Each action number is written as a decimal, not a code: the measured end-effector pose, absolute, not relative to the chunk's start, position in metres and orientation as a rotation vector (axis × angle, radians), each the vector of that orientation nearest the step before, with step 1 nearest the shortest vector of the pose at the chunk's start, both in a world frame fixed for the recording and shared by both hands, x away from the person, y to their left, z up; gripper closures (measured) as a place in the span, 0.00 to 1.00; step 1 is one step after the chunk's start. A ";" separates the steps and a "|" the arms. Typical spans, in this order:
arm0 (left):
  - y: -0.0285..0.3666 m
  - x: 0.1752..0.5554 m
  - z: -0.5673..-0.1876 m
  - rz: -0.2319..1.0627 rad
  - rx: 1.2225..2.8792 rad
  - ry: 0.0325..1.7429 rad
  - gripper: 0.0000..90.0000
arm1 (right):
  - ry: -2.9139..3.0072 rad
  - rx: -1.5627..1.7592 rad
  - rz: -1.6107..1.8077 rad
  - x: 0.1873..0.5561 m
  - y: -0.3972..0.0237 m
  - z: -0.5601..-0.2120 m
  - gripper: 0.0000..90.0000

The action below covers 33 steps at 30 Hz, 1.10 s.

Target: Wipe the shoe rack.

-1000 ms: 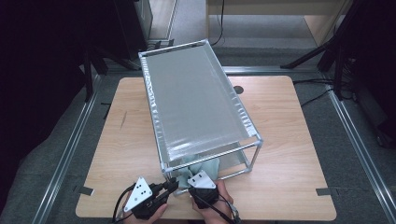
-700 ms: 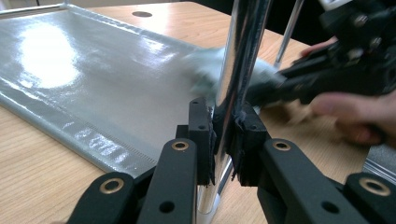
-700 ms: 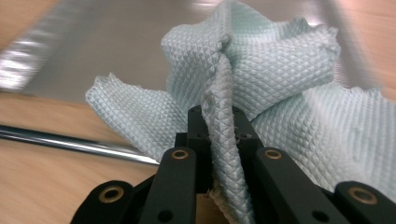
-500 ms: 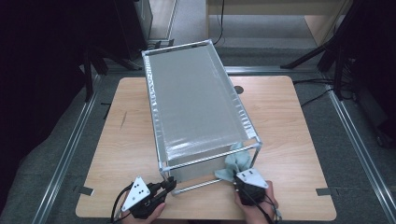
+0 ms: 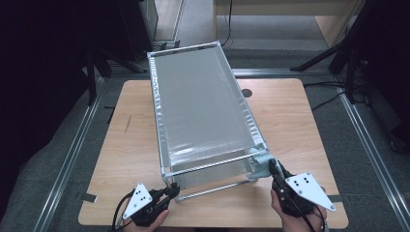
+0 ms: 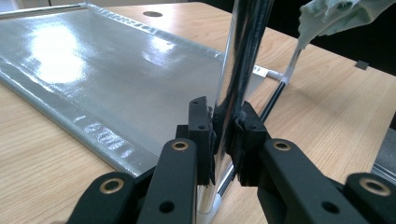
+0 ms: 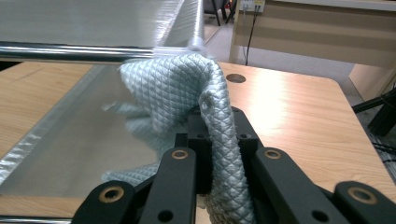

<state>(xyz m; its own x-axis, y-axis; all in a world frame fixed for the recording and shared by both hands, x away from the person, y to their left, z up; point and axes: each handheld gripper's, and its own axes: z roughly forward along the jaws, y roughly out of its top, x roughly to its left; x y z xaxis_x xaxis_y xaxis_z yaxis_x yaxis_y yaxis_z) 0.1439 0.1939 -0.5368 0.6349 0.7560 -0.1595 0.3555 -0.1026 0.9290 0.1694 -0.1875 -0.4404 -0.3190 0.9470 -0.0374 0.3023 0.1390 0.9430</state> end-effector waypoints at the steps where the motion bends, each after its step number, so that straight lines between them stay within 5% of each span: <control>1: 0.194 0.144 -0.537 0.433 1.705 0.916 0.89 | 1.738 1.220 1.180 0.171 -0.189 -0.445 0.92; 8: 0.203 0.143 -0.537 0.441 1.695 0.936 0.89 | 1.841 1.380 1.023 0.190 -0.207 -0.492 0.91; 22: 0.239 0.129 -0.540 0.503 1.629 1.030 0.88 | 1.753 1.395 0.990 0.291 -0.211 -0.500 0.91; 24: 0.245 0.127 -0.541 0.516 1.611 1.051 0.88 | 1.752 1.378 1.006 0.304 -0.209 -0.505 0.84; 28: 0.260 0.124 -0.542 0.502 1.580 1.083 0.86 | 1.777 1.393 1.077 0.312 -0.208 -0.509 0.45; 30: 0.266 0.122 -0.541 0.511 1.561 1.089 0.72 | 1.783 1.392 1.093 0.307 -0.210 -0.508 0.28; 33: 0.275 0.117 -0.537 0.537 1.537 1.085 0.57 | 1.783 1.370 1.092 0.298 -0.215 -0.508 0.17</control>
<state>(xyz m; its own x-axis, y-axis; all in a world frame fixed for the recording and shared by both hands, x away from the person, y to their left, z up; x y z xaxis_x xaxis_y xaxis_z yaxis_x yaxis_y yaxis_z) 0.1169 0.2753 -0.5373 0.4732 0.8538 -0.2171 0.3455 0.0468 0.9372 0.2980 -0.2153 -0.5076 -0.2596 0.9657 0.0039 0.4424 0.1153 0.8894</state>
